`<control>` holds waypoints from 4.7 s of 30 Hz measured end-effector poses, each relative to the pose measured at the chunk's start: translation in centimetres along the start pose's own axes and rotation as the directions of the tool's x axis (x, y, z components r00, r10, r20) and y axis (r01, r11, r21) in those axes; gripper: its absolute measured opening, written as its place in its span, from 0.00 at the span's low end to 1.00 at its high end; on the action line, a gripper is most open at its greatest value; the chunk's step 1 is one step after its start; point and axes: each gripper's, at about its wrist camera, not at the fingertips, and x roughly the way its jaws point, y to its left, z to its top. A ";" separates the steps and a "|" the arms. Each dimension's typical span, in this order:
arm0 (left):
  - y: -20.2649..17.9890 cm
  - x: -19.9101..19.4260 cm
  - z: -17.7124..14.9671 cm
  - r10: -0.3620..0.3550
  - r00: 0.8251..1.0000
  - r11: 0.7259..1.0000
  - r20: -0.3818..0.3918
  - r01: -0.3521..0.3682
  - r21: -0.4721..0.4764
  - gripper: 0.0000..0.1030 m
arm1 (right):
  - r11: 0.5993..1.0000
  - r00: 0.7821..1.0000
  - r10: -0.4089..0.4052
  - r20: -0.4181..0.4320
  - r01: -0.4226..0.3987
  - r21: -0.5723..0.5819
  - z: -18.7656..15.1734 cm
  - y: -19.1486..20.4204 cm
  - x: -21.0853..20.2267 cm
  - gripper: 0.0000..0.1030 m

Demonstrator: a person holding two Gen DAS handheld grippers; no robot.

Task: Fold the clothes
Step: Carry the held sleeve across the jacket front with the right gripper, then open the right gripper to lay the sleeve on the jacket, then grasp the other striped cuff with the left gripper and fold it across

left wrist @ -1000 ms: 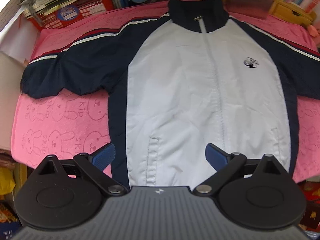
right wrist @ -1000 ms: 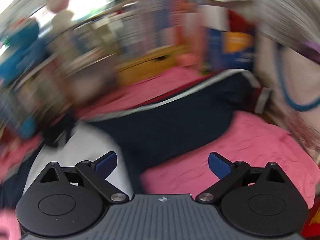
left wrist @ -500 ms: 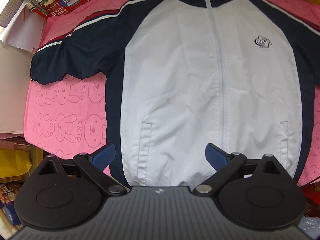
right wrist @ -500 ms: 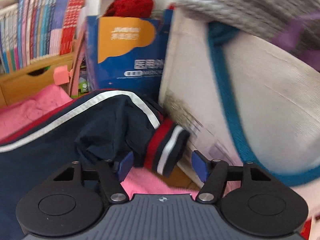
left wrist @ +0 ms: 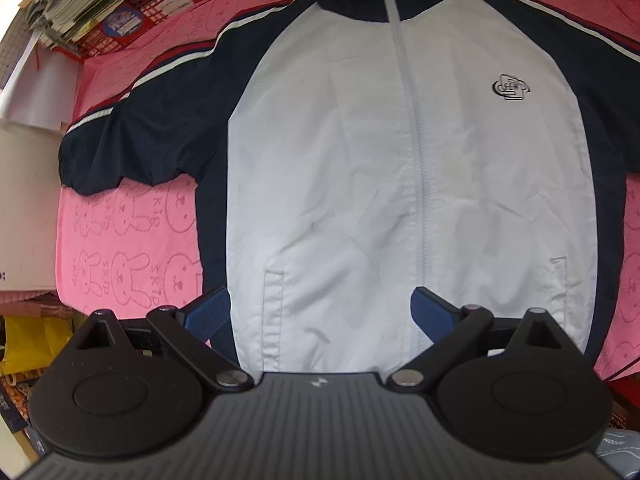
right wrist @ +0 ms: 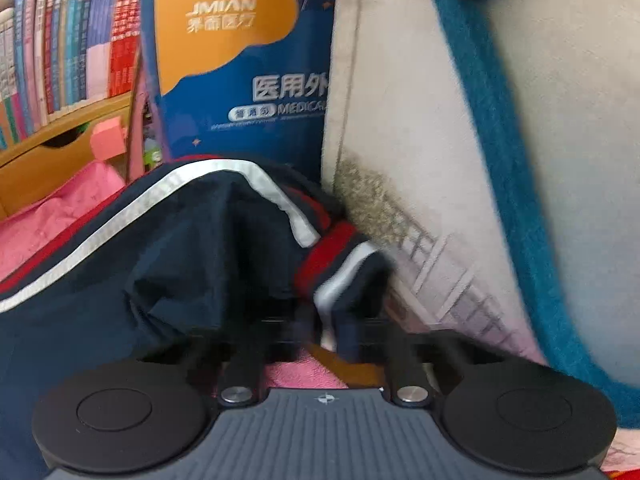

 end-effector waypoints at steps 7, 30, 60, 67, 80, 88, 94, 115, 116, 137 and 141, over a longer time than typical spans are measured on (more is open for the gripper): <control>0.6 0.4 0.8 -0.033 0.999 0.999 0.015 0.033 -0.010 0.95 | 0.971 0.969 0.233 0.077 -0.227 -0.080 1.2 5.4 -9.6 0.06; 12.9 7.5 -4.4 -0.146 0.989 0.968 -0.021 0.138 -0.207 0.95 | 0.398 0.851 0.475 -0.225 -0.435 -0.807 -12.9 34.1 -22.5 0.75; 21.3 11.8 -7.4 -0.199 0.978 0.931 -0.057 0.170 -0.321 0.95 | 0.304 0.589 0.712 -0.382 -0.750 -0.587 -17.8 45.8 -28.9 0.54; 21.0 12.0 -7.3 -0.192 0.979 0.942 -0.070 0.163 -0.295 0.95 | 0.446 0.729 0.599 -0.332 -0.647 -0.618 -18.7 47.7 -25.3 0.42; 23.2 12.6 -6.1 -0.189 0.980 0.931 -0.054 0.162 -0.329 0.95 | 0.417 0.765 0.558 -0.320 -0.593 -0.689 -20.5 47.4 -24.6 0.48; 29.0 13.1 -4.3 -0.247 0.963 0.875 0.112 0.271 -0.401 0.95 | 0.415 0.788 0.570 -0.234 -0.522 -0.746 -18.1 45.6 -28.3 0.73; 42.5 18.8 -1.6 -0.183 0.921 0.676 0.344 0.372 -0.636 0.80 | 0.474 0.821 0.519 -0.240 -0.509 -0.719 -17.7 43.6 -29.2 0.73; 51.3 25.2 3.3 0.059 0.869 0.559 0.491 0.379 -0.737 0.13 | 0.460 0.875 0.394 -0.281 -0.453 -0.764 -21.3 42.0 -33.6 0.73; 50.8 23.8 3.2 0.079 0.850 0.582 0.520 0.384 -0.717 0.13 | 0.463 0.875 0.395 -0.279 -0.452 -0.763 -21.2 41.8 -33.5 0.73; 19.1 7.1 0.4 -0.571 0.650 0.811 0.502 0.540 0.223 0.68 | 0.722 0.813 0.491 -0.313 -0.580 -0.376 -13.7 31.9 -26.4 0.80; 19.5 6.9 -1.1 -0.500 0.693 0.859 0.519 0.472 0.196 0.69 | 0.674 0.741 0.552 -0.383 -0.667 -0.318 -15.3 33.2 -26.4 0.81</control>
